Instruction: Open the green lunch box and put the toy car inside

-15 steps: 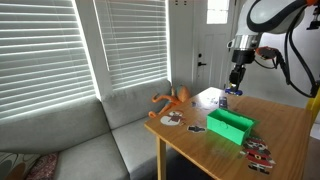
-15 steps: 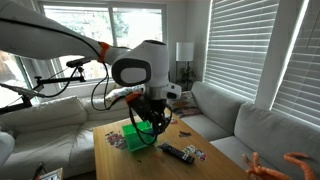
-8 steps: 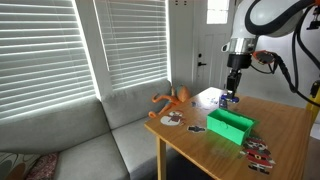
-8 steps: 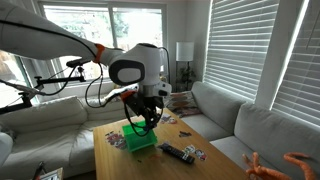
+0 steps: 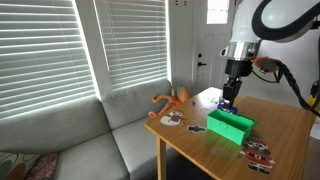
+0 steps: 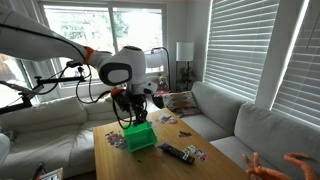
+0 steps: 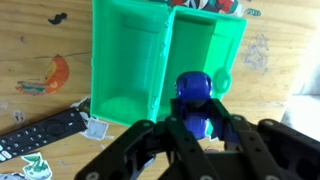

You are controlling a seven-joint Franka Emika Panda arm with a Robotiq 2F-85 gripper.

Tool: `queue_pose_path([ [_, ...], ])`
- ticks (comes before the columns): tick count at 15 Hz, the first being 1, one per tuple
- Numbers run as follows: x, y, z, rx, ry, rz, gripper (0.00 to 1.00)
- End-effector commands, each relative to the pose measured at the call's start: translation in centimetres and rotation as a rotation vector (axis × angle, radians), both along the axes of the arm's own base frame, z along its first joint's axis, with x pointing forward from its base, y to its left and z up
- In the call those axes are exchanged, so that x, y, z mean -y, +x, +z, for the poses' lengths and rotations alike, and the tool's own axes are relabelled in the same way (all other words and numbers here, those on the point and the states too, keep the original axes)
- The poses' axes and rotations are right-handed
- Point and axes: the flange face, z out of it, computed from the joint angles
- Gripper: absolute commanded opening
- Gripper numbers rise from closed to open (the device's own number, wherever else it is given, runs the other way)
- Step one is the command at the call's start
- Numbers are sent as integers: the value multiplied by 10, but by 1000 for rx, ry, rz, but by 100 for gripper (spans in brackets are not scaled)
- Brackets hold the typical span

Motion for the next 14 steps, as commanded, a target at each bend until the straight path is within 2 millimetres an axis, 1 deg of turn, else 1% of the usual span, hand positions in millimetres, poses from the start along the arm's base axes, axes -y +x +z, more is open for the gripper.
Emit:
queue_pose_path([
  [1, -6, -14, -18, 1, 20, -81, 9],
  [4, -7, -15, -30, 7, 42, -110, 9],
  [8, -7, -16, -40, 12, 62, -124, 9],
  [9, -6, -17, -42, 10, 61, -125, 12],
  [10, -4, -17, -41, 16, 60, -133, 48],
  [11, -3, -18, -41, 18, 63, -138, 60],
  [12, -2, -18, -37, 23, 68, -141, 65],
  [14, -2, -19, -28, 36, 81, -140, 79],
])
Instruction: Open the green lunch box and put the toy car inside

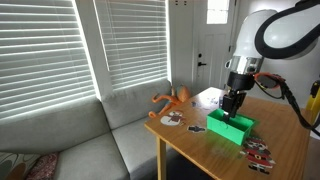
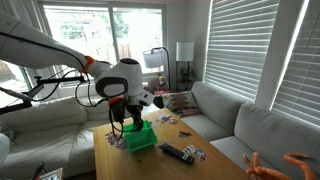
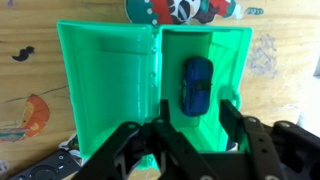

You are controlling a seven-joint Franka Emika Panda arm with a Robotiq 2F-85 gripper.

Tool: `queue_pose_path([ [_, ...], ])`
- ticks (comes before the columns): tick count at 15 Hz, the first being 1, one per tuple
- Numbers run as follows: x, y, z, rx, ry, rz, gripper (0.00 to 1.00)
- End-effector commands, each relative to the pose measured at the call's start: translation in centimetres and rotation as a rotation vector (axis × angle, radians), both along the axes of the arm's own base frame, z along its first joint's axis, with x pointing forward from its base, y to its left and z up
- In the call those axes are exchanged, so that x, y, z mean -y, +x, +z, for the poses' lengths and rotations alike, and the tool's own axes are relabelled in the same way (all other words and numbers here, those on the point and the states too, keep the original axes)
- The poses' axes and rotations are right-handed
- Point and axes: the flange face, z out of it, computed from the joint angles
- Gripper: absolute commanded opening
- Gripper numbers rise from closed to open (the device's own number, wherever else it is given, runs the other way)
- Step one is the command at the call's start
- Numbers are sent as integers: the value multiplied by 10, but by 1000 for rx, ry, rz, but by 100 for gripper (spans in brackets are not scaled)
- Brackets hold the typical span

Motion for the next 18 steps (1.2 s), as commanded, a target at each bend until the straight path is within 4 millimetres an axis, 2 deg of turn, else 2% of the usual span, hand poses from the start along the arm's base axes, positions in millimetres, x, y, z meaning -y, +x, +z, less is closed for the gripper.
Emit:
queue_pose_path([
  [1, 1, -6, 20, 44, 33, -23, 85],
  [3, 2, -9, 37, 70, 34, -23, 98],
  [4, 4, -10, 47, 88, 27, -19, 100],
  [9, 15, -24, 105, 157, 30, -12, 100],
  [12, 28, -41, 139, 113, -15, 14, 100],
  [15, 41, -57, 167, 83, -60, 22, 100],
  [18, 52, -67, 185, 84, -100, 24, 100],
])
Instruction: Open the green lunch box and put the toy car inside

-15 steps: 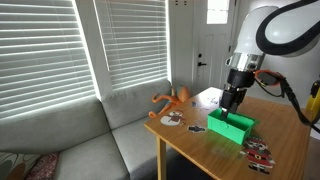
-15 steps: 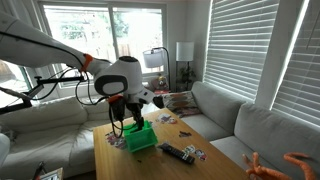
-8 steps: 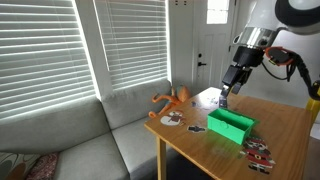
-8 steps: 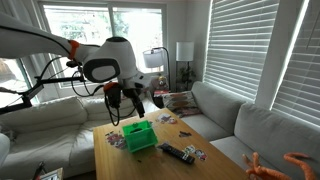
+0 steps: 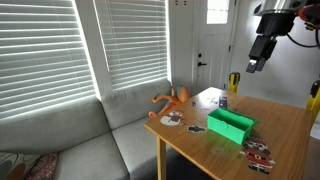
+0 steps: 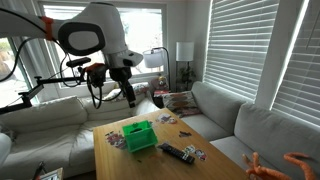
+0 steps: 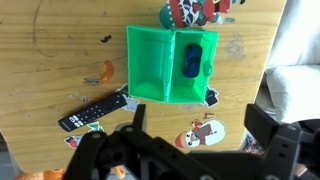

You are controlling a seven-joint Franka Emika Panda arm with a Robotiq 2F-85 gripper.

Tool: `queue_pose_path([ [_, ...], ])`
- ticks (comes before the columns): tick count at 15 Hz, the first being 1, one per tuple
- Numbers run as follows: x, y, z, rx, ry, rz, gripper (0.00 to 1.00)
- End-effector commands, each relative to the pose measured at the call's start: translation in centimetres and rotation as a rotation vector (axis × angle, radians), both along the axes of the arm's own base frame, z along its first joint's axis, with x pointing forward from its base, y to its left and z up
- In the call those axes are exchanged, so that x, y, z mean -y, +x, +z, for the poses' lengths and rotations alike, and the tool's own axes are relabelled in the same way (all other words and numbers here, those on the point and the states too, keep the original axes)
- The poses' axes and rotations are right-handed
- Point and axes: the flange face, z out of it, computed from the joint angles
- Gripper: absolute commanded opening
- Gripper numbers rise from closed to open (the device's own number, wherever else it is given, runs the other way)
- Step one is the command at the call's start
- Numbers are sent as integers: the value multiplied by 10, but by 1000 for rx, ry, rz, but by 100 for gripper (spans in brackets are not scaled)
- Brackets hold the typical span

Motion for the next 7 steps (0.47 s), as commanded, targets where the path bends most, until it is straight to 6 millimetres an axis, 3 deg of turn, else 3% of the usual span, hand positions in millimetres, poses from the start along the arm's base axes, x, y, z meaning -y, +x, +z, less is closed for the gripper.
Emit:
queue_pose_path([
  [1, 4, -3, 7, -1, -13, -1, 100],
  [7, 8, -8, 15, 4, -26, -3, 100],
])
